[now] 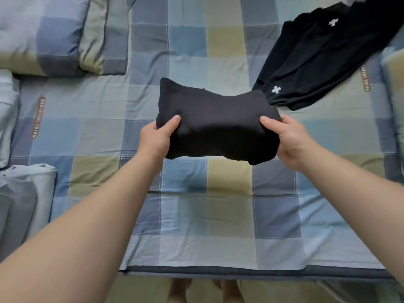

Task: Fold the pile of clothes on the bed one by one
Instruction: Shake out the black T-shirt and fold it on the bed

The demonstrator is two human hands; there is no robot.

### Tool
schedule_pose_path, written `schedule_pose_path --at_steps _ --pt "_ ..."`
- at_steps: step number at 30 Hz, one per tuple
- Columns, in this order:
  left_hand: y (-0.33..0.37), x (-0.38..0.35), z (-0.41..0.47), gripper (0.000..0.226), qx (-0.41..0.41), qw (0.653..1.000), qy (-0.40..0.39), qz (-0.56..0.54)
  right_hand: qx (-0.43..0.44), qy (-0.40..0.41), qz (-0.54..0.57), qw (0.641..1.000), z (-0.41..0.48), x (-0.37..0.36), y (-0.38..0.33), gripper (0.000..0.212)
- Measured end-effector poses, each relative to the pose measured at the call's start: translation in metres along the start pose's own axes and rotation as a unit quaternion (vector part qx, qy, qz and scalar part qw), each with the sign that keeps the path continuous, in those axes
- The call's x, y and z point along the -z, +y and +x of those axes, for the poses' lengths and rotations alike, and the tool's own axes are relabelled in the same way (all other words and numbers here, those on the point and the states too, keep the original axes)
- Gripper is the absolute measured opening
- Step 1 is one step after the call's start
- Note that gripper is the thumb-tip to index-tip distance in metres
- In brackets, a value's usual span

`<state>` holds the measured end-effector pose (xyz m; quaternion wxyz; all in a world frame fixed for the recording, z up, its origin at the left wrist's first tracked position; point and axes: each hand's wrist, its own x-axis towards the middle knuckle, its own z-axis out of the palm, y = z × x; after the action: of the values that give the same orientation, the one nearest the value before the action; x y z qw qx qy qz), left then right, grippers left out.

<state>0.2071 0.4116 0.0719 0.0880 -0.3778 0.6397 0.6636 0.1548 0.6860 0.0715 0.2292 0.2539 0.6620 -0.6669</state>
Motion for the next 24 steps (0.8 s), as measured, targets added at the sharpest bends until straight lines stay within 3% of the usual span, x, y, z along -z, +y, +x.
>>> schedule_pose_path --at_steps 5,10,14,16,18,20,22,24 --pt "-0.075 0.019 0.002 0.015 0.041 0.995 0.012 0.092 -0.056 0.014 -0.093 0.994 0.003 0.0 0.074 0.023" --pt "-0.175 0.037 0.013 0.042 0.105 0.963 -0.007 0.247 -0.191 0.027 -0.239 0.952 0.007 0.011 0.167 0.013" --pt "-0.199 0.04 0.012 0.034 0.086 0.956 0.019 0.281 -0.163 0.067 -0.252 0.952 0.008 0.006 0.189 0.015" --pt "-0.199 0.04 0.004 0.024 0.035 0.944 0.054 0.324 -0.116 0.092 -0.296 0.944 0.002 0.003 0.19 0.038" --pt "-0.197 0.038 -0.007 0.043 -0.055 0.904 0.085 0.416 -0.013 0.111 -0.426 0.898 -0.011 0.0 0.189 0.061" --pt "-0.193 0.033 -0.015 0.053 -0.16 0.852 0.076 0.493 0.116 0.087 -0.551 0.822 -0.024 -0.008 0.188 0.069" --pt "-0.196 0.026 -0.016 0.057 -0.25 0.793 0.01 0.555 0.205 0.033 -0.635 0.744 -0.028 -0.013 0.196 0.071" --pt "-0.207 0.019 -0.005 0.06 -0.291 0.737 -0.059 0.608 0.241 -0.015 -0.698 0.674 -0.018 -0.015 0.213 0.07"
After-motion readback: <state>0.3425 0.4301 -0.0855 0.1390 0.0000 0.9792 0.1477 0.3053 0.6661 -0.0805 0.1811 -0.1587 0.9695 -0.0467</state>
